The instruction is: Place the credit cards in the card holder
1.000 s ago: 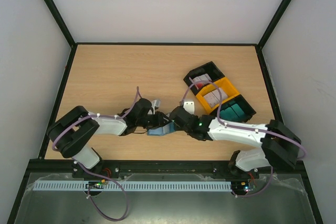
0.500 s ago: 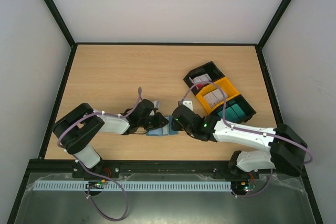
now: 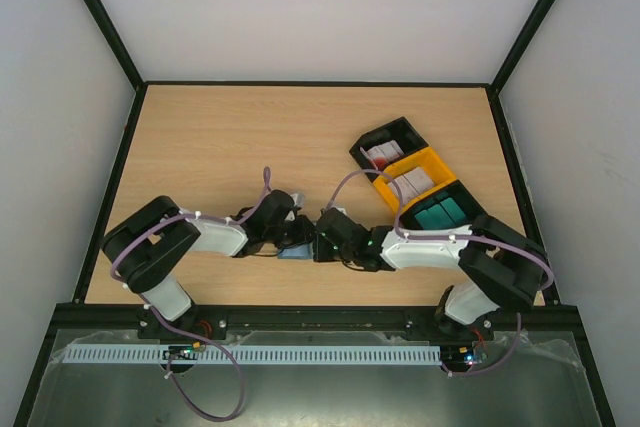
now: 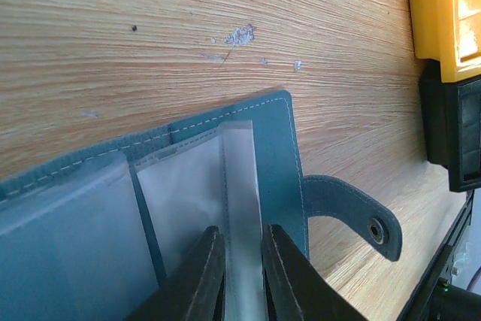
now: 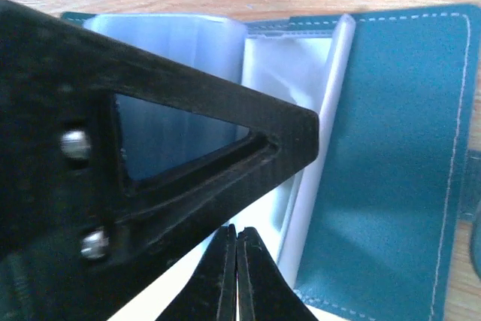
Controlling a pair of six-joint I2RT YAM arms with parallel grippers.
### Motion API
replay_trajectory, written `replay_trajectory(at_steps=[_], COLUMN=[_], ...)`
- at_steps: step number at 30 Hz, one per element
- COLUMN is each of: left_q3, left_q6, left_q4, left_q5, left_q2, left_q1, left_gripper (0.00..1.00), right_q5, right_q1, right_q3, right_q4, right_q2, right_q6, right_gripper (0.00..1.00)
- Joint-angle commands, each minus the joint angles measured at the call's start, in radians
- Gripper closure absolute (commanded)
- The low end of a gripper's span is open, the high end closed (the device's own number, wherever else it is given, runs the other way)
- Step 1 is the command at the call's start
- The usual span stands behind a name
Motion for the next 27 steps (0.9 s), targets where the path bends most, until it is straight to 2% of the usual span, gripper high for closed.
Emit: replay_trajectory(at_steps=[1,6,10,16,27], left_q3=[0.008,0.047,0.081,0.099,-0.086], left_q6=[0.01,0.029,0.063,0.132,0.138], left_q4=[-0.016,-0.077,-0.168,-0.287,-0.313], left_q5=[0.002,-0.001,-0.044,-0.098,-0.076], left_q2=[0.012,-0.045,-0.101,-0.163,-0.229], left_q1=[-0.002,-0.001,0.004,0.029,0.033], left_gripper=[0.83,0.8,0.76,0.72,0.76], right_q5=[0.039,0.111,0.149,0.203,0.217], right_q1=[-0.004,-0.004,-0.004,-0.004,-0.004], right_q3=[-0.045,-0.074,-0.082,-0.054,0.014], right_q4=[0.084,0.083,0.057,0.022,-0.047], right_q2=[0.042,0.086,0.079,0.067,0.107], right_q6=[0.025,0.069,0.086,0.081,0.118], right_gripper=[0.97,0.96,0.9,0.88,0.86])
